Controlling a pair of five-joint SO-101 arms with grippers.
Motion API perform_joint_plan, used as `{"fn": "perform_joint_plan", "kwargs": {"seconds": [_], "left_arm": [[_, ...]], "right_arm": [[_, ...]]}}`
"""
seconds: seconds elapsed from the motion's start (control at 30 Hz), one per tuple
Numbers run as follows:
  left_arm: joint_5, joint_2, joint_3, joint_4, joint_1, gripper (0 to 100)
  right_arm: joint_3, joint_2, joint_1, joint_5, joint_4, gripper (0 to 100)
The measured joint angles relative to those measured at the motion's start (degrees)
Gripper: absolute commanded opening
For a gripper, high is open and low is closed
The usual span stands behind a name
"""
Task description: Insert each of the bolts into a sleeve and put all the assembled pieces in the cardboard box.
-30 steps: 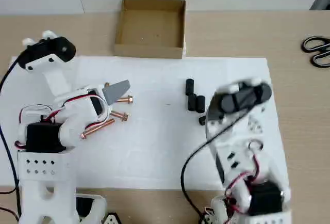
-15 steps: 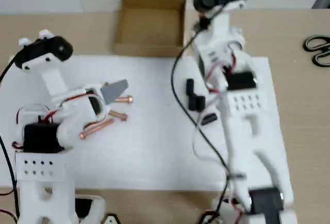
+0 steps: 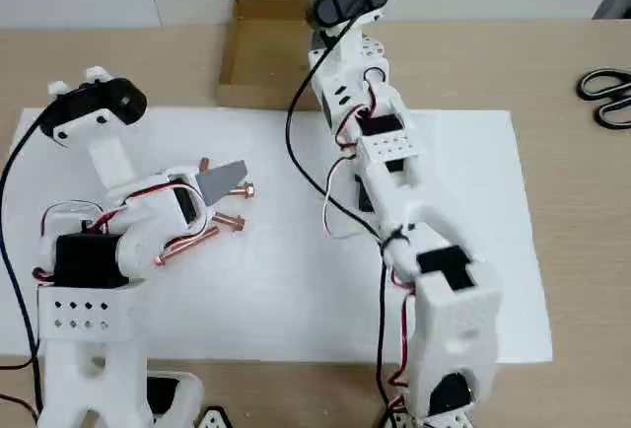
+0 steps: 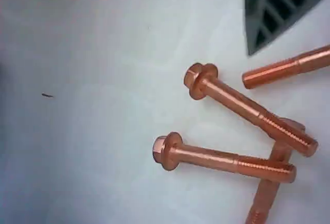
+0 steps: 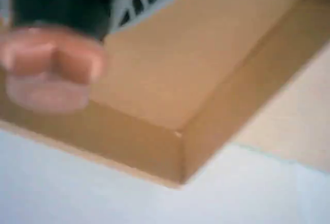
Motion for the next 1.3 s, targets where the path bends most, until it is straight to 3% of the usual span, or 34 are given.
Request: {"fn": "perform_joint_plan", "kwargs": {"seconds": [0.13,0.4,0.83,1.1,1.3], "left_arm": [[0.0,0.0,0.0,0.0,0.0,38],[0.0,0.0,0.0,0.0,0.0,38],[0.0,0.0,0.0,0.0,0.0,38],[0.0,0.0,0.0,0.0,0.0,38],[0.0,0.0,0.0,0.0,0.0,38]], "right_arm": [[-5.36,6.77,-0.18,0.0,-0.09,1.3],[-13.01,16.44,-0.18,0.0,-0.09,18.4],[-18.2,18.11,1.41,0.0,1.05,18.4],[-18.11,4.22,2.46,0.0,18.37,18.4],[-18.11,-10.46,2.64,0.0,41.05,18.4]]}}
